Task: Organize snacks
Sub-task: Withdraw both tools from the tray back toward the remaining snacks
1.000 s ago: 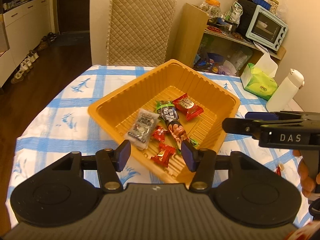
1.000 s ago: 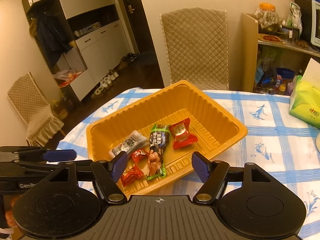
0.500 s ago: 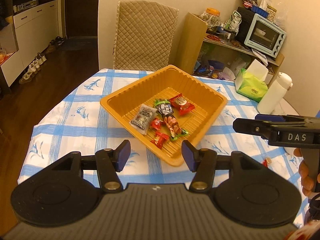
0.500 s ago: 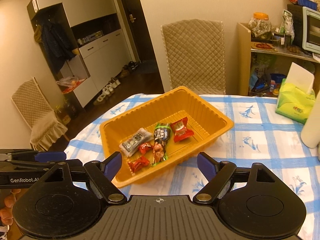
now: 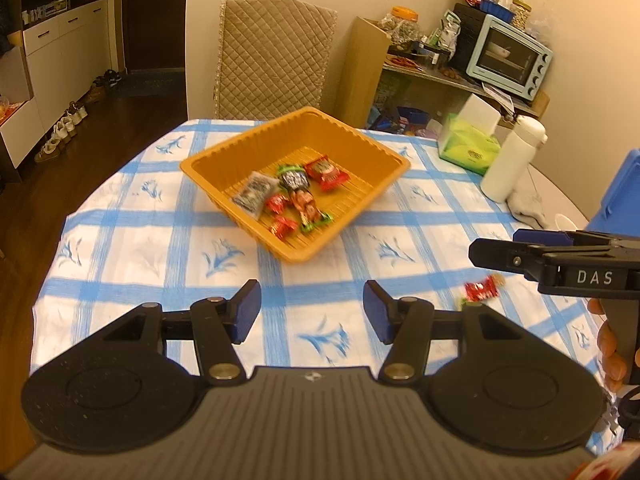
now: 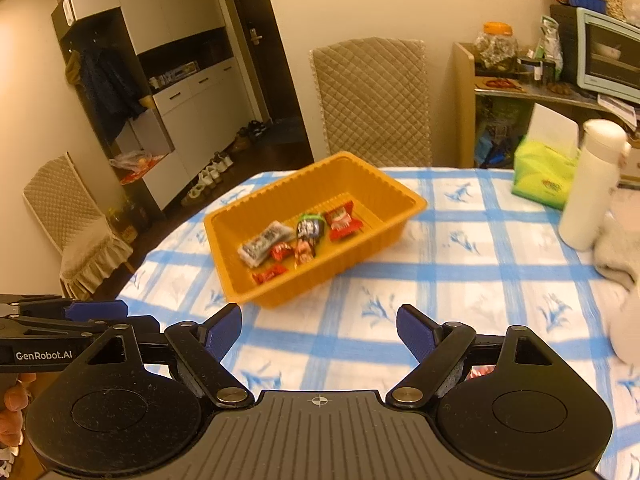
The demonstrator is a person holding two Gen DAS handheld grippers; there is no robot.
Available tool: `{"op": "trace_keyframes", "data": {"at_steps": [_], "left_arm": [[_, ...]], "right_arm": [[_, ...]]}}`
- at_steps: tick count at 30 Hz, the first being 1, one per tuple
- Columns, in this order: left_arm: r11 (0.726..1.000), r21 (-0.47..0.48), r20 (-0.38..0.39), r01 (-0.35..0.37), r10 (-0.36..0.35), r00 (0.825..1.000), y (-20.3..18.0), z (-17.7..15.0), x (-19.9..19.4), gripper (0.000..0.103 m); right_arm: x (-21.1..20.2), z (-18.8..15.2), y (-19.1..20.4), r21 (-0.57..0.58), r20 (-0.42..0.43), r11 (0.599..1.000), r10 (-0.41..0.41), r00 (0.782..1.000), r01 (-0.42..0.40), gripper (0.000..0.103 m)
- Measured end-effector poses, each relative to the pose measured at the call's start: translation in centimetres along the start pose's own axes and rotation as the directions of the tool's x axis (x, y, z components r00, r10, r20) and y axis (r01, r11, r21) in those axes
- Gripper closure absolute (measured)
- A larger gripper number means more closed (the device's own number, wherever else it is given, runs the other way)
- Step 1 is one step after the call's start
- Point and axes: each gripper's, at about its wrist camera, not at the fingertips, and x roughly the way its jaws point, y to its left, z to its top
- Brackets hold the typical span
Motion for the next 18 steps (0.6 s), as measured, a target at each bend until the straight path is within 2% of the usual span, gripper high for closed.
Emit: {"op": "trace_keyframes", "data": {"at_steps": [8,18], "left_arm": [[1.000,0.016,-0.022,0.014,-0.014,1.000,-2.7,-2.4,-1.3,0.049],[0.996,0.055,-0.070,0.067,-0.063,0.996,-6.5,-5.0,-1.2,0.049]], "right_arm": [[-3.4,-2.7,-1.3,0.026,-0.008,0.999,-0.022,1.000,0.022,0.019],[-6.3,-6.8,-4.0,0.068,-0.058,0.994,-0.077,0.995,0.081,0.019]]}}
